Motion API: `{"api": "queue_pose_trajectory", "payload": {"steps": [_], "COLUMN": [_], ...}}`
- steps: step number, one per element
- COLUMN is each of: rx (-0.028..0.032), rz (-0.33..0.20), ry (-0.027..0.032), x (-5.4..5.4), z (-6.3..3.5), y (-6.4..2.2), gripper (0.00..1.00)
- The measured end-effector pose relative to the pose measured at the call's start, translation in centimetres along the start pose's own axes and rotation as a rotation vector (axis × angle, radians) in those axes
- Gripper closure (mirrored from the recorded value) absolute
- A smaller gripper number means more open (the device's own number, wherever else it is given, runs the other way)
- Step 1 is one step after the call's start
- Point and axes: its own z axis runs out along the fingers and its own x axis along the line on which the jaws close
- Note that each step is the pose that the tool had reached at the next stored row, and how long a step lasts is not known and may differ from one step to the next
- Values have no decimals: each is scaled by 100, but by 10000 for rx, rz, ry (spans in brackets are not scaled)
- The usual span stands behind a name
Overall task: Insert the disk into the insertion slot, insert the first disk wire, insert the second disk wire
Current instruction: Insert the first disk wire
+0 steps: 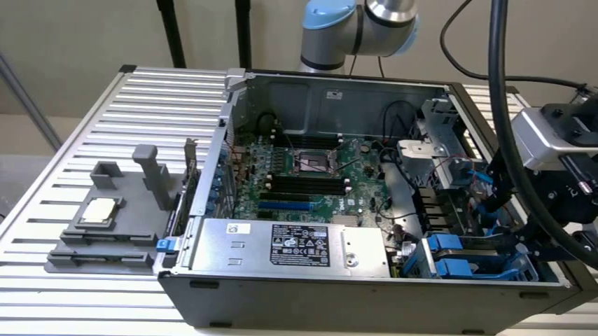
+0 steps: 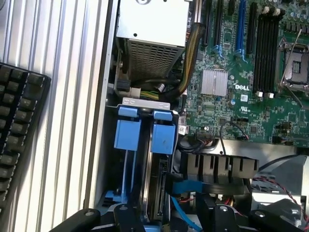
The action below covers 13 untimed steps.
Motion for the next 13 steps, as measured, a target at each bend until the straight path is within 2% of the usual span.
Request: {"api": "queue_pose_trajectory", "payload": {"steps": [6,13], "rx": [-8,-37], "rz": [-21,-215], "ry": [-77,-134], "x": [30,42], "z": [34,77], "y": [-118,-194], "gripper": [44,45]}}
